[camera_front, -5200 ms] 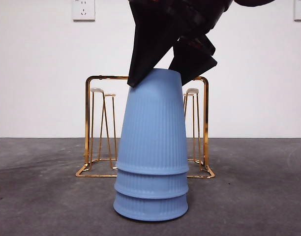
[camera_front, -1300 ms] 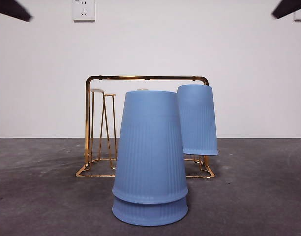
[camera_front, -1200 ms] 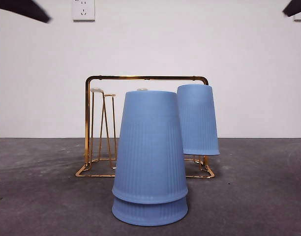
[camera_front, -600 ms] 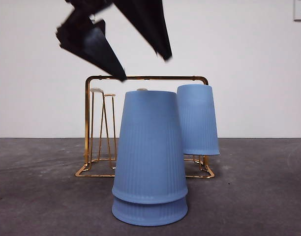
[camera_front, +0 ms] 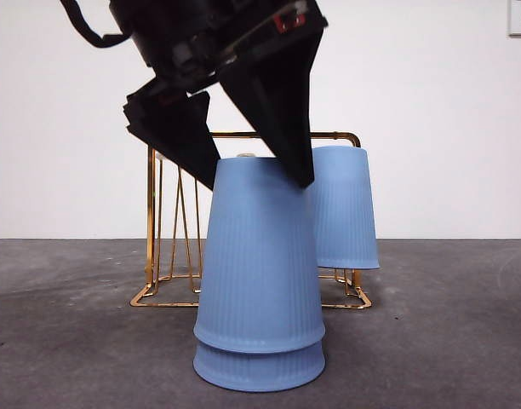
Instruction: Pick the top cup and place it on cupholder, pick up the mid cup and place it on cupholder, last pick the bottom cup and place it on cupholder.
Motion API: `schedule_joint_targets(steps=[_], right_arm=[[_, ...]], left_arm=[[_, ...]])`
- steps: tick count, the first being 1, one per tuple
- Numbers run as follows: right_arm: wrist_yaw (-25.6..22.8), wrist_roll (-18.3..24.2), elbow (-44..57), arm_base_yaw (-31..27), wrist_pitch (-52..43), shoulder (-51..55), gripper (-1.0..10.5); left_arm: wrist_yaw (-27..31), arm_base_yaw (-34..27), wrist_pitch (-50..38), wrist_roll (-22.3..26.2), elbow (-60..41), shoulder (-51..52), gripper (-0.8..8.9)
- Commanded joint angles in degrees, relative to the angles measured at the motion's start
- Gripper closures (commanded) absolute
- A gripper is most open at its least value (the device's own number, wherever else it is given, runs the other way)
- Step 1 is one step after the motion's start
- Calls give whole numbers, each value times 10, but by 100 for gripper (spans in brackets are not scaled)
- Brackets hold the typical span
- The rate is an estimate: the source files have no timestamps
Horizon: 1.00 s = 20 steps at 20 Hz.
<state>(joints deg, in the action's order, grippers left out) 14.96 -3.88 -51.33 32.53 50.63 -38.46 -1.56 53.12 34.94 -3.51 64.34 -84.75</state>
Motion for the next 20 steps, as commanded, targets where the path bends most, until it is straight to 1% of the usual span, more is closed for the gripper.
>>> schedule_joint_targets(steps=[1, 3, 7, 12, 20], right_arm=[[0, -2, -4, 4, -4, -3, 512], [0, -2, -4, 4, -4, -3, 513], [-1, 0, -4, 4, -4, -3, 513], [-2, 1, -4, 4, -4, -3, 513], [-2, 1, -4, 4, -4, -3, 513]], left_arm=[[2, 9, -3, 10, 13, -10, 379], [4, 9, -2, 10, 17, -10, 469], [4, 9, -1, 10, 20, -10, 571], [4, 9, 3, 9, 22, -9, 579], [4, 9, 45, 10, 67, 1, 578]])
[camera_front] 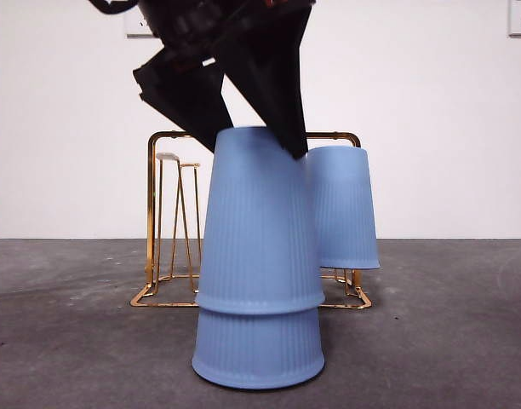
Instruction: Pick the top cup and place it on cupholder, pick up the mid cup and place it on cupholder, last pick the bottom cup and place it on cupholder.
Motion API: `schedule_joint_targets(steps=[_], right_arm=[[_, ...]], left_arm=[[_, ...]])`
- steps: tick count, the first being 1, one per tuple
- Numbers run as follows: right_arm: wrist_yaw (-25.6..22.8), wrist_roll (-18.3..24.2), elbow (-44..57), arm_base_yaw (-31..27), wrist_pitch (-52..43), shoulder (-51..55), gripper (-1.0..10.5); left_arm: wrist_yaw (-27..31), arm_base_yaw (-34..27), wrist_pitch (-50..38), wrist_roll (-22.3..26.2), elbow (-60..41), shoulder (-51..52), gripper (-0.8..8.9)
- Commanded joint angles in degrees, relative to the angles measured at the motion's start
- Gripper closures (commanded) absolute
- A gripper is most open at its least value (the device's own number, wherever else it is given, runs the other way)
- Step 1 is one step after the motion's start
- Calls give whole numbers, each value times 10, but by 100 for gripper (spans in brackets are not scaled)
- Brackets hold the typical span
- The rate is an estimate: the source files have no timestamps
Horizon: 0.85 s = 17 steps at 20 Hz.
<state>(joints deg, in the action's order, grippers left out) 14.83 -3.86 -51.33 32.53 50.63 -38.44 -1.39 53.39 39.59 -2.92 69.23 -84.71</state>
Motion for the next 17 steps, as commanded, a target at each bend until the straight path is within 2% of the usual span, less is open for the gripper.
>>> schedule_joint_targets(steps=[1, 10, 13, 17], right_arm=[[0, 1, -4, 4, -4, -3, 513], [0, 2, -4, 4, -4, -3, 513], [0, 2, -4, 4, -4, -3, 513], [0, 2, -4, 4, -4, -3, 513]], left_arm=[[2, 7, -1, 4, 19, 1, 578], [15, 2, 13, 5, 64, 92, 578], [50, 2, 21, 5, 71, 134, 578], [159, -19, 26, 5, 71, 172, 578]])
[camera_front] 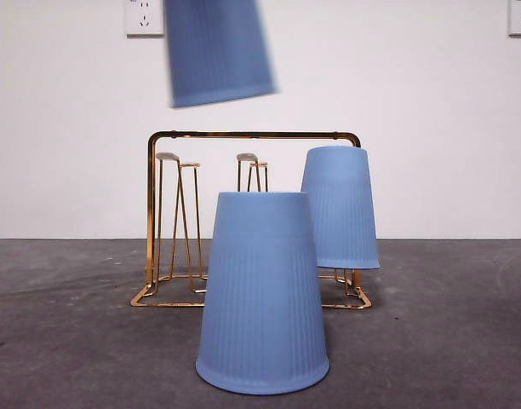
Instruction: Pick the top cup and place it on cupholder, pick up the mid cup and place it on cupholder, last pick the bottom cup and place it on cupholder.
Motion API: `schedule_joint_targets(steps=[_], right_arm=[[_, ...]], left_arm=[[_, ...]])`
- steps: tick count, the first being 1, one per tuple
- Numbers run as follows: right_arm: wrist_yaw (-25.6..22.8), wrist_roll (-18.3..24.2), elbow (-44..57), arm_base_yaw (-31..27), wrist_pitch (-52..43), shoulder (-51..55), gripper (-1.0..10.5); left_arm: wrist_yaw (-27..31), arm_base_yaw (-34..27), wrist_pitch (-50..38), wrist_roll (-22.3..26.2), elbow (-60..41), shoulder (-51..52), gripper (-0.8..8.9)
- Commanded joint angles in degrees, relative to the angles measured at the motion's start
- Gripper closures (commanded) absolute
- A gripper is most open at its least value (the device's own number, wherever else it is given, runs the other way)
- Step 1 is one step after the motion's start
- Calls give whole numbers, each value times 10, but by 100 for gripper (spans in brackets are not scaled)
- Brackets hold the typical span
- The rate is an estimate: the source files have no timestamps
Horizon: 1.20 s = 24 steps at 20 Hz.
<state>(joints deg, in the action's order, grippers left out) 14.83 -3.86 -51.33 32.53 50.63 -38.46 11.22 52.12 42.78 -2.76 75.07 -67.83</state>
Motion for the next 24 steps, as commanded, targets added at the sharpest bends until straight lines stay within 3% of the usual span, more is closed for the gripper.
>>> schedule_joint_targets(steps=[1, 8, 11, 24], right_arm=[[0, 2, -4, 4, -4, -3, 513], [1, 2, -4, 4, -3, -3, 513], [1, 3, -4, 4, -4, -3, 513], [1, 7, -4, 4, -4, -3, 513]], left_arm=[[39, -16, -9, 3, 13, 8, 578], [37, -106, -18, 2, 13, -19, 578], [-5, -133, -21, 2, 13, -52, 578], [-57, -189, -31, 1, 13, -194, 566]])
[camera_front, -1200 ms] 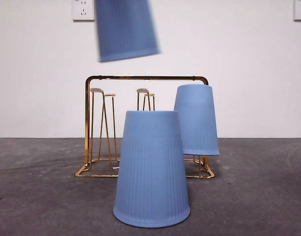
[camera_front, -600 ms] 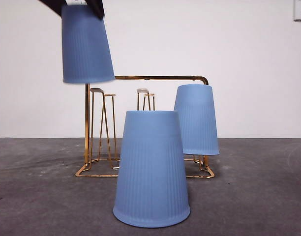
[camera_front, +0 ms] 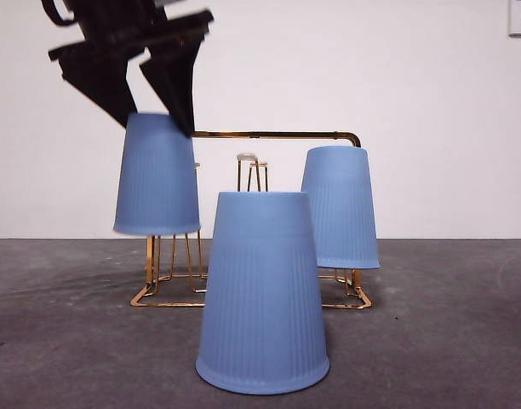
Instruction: Pick the top cup and place it on cupholder, pick up the mid cup and place it on cupholder, last pick the bottom cup and place it on cupholder.
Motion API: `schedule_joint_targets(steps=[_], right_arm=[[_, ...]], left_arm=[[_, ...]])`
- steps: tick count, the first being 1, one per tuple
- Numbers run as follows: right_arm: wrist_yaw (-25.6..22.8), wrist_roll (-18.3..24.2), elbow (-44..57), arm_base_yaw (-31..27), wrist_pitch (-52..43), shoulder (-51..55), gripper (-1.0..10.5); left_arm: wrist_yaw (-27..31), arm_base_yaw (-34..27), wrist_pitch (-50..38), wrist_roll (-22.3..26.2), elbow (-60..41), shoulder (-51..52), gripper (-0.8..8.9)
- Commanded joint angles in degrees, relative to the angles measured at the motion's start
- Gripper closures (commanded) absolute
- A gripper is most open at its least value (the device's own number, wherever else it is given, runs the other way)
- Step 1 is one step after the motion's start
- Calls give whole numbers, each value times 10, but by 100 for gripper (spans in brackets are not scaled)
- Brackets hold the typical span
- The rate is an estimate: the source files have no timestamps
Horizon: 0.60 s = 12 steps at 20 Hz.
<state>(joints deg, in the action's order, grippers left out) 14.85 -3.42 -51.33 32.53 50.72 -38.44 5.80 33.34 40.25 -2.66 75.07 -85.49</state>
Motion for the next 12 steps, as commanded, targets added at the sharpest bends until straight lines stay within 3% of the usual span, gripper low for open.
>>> schedule_joint_targets(steps=[1, 5, 8, 12], right_arm=[[1, 3, -4, 4, -5, -3, 513], [1, 4, -4, 4, -5, -3, 513], [1, 4, -4, 4, -5, -3, 513], [1, 4, -4, 4, -10, -3, 513]], left_arm=[[-5, -2, -5, -1, 13, -26, 565], [-20, -6, 2, -12, 13, -52, 551], [-20, -6, 9, -13, 13, -56, 440], [-20, -6, 26, -15, 13, -54, 433]])
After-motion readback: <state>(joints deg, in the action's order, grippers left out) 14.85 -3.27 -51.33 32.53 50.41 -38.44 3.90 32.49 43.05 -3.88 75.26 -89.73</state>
